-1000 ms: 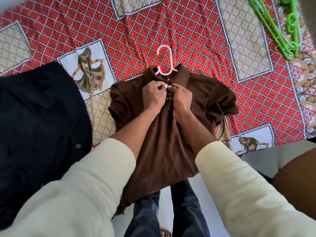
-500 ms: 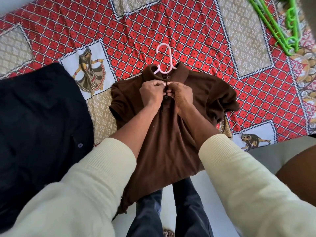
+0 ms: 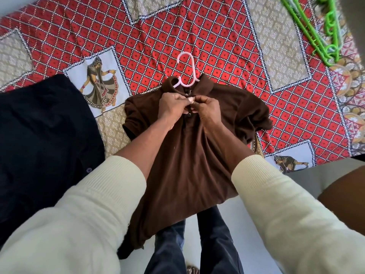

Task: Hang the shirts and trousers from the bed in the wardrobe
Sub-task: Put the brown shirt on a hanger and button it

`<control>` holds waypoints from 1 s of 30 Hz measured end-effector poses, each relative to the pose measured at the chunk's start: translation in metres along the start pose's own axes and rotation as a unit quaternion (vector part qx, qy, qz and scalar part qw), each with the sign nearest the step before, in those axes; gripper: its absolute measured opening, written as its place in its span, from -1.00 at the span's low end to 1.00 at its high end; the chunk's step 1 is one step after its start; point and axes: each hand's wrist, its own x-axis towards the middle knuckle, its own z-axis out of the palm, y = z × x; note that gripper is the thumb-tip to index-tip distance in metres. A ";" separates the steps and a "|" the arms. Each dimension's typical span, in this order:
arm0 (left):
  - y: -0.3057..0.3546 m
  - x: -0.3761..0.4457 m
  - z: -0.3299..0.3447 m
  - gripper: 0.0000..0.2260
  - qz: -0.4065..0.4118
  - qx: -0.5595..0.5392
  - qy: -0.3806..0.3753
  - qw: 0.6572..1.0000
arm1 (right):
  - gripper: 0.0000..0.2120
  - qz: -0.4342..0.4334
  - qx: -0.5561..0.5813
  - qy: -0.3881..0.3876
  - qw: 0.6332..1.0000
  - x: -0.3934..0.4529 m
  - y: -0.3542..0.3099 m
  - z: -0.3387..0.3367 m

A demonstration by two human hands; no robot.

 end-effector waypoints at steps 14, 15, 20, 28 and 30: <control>-0.007 0.013 -0.004 -0.88 -0.028 -0.002 0.015 0.999 | -0.92 0.024 -0.046 0.000 0.999 0.009 -0.002 -0.002; -0.006 0.013 -0.003 -0.85 -0.024 0.025 0.015 0.999 | -0.93 0.018 -0.062 0.006 0.998 0.009 0.000 -0.003; -0.005 0.021 0.004 -0.74 -0.040 0.056 0.032 0.997 | -0.94 -0.096 -0.261 0.057 0.959 0.007 -0.006 0.005; -0.006 0.013 -0.003 -0.96 0.025 0.193 0.148 0.970 | -0.82 -0.144 -0.342 0.115 0.921 0.027 -0.040 -0.002; -0.005 0.014 -0.008 -0.72 0.059 0.202 0.182 0.961 | -0.65 -0.121 -0.369 0.085 0.917 0.048 -0.054 0.008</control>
